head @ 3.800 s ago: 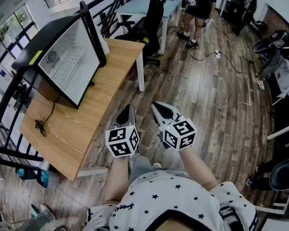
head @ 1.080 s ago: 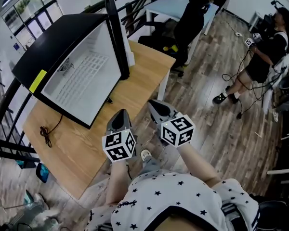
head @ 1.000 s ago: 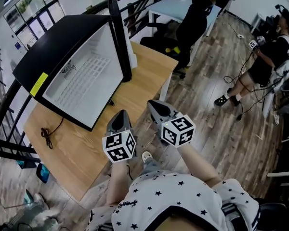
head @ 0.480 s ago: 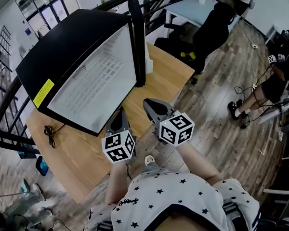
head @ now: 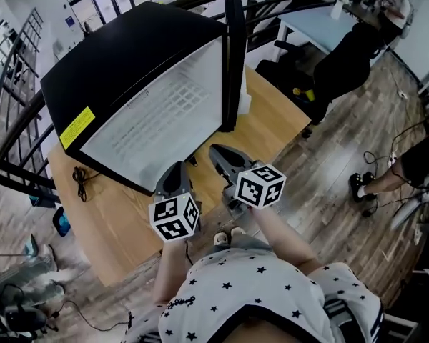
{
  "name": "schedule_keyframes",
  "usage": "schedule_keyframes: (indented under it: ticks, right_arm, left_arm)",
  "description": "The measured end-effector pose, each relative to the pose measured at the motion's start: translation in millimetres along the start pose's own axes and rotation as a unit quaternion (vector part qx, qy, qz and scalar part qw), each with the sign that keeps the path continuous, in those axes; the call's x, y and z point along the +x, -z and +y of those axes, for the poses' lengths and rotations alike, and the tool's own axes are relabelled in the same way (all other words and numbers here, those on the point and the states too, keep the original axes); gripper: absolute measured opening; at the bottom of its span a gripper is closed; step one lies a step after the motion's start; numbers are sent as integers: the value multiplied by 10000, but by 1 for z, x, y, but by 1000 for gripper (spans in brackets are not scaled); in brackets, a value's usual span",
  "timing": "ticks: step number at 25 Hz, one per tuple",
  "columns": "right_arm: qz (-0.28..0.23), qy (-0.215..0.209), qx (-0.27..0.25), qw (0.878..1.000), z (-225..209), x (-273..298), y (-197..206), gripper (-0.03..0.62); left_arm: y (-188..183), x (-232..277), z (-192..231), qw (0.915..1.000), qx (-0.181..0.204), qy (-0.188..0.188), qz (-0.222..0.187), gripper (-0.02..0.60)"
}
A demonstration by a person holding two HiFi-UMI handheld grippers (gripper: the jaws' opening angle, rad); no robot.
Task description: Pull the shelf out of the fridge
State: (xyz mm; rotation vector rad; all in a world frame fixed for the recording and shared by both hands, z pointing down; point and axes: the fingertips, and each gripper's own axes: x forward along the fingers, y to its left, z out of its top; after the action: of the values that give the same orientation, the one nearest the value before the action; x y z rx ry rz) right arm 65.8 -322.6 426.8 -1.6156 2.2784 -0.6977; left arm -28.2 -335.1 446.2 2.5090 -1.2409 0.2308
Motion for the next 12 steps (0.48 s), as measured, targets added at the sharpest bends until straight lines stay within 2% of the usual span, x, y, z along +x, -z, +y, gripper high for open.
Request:
schedule_keyframes:
  ticks: [6, 12]
  right_arm:
    - [202, -461, 794, 9956, -8, 28, 2, 23]
    - [379, -896, 1695, 9807, -18, 56, 8, 23]
  left_arm:
    - [-7, -4, 15, 9981, -206, -546, -189, 8]
    - [-6, -5, 27, 9934, -435, -1022, -283, 8]
